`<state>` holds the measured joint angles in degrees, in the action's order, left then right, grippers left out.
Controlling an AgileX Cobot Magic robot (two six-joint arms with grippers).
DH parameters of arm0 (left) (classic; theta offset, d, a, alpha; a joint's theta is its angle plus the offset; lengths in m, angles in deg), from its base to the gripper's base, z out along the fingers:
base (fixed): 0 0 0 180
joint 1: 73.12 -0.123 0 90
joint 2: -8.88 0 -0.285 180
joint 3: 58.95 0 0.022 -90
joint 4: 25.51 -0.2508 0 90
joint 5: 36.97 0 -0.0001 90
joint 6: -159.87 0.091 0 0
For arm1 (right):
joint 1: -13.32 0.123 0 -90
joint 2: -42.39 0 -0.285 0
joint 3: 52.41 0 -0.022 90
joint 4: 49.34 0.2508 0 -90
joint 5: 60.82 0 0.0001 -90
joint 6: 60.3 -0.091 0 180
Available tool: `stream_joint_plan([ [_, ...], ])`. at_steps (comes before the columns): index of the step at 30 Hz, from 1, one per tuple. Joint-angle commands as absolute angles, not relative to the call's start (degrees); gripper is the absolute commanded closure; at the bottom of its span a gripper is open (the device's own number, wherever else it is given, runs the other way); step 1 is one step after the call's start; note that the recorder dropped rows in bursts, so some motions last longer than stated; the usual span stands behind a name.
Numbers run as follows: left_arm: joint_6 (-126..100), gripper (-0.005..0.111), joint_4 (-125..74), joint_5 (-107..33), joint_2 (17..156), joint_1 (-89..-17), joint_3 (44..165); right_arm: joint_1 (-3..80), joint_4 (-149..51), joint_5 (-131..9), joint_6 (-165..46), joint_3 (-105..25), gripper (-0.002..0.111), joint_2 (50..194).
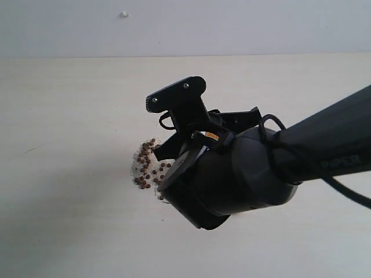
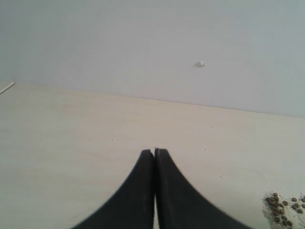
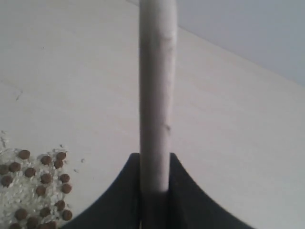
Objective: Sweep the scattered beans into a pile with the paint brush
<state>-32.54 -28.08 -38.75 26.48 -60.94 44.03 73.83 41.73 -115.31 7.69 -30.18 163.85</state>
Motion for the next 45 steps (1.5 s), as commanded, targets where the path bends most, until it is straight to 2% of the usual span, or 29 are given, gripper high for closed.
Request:
stream_joint_plan([
  [1, -32.3, 0.107, -27.8, -38.8, 26.0, -61.1, 43.8, 74.0, 41.7, -109.7, 0.4, -31.5, 0.108, 165.9],
  [7, -32.3, 0.107, -27.8, -38.8, 26.0, -61.1, 43.8, 74.0, 41.8, -105.2, -1.9, -34.3, 0.108, 166.1],
  [17, -32.3, 0.107, -27.8, -38.8, 26.0, -61.1, 43.8, 74.0, 39.3, -106.3, -8.4, -38.6, 0.108, 166.1],
  [26, -32.3, 0.107, -27.8, -38.8, 26.0, -61.1, 43.8, 74.0, 39.4, -114.8, 1.2, -40.3, 0.108, 160.9],
  [31, -32.3, 0.107, -27.8, -38.8, 26.0, -61.1, 43.8, 74.0, 38.4, -115.0, 8.5, -40.3, 0.108, 155.4],
  [39, -32.3, 0.107, -27.8, -38.8, 26.0, -61.1, 43.8, 73.6, 35.4, -97.4, 30.0, -38.7, 0.108, 149.0],
  [43, -32.3, 0.107, -27.8, -38.8, 26.0, -61.1, 43.8, 69.1, 21.7, -71.5, 25.3, -35.1, 0.108, 145.5],
  [45, -32.3, 0.107, -27.8, -38.8, 26.0, -61.1, 43.8, 66.6, 14.5, -63.8, 19.9, -34.3, 0.108, 145.0],
])
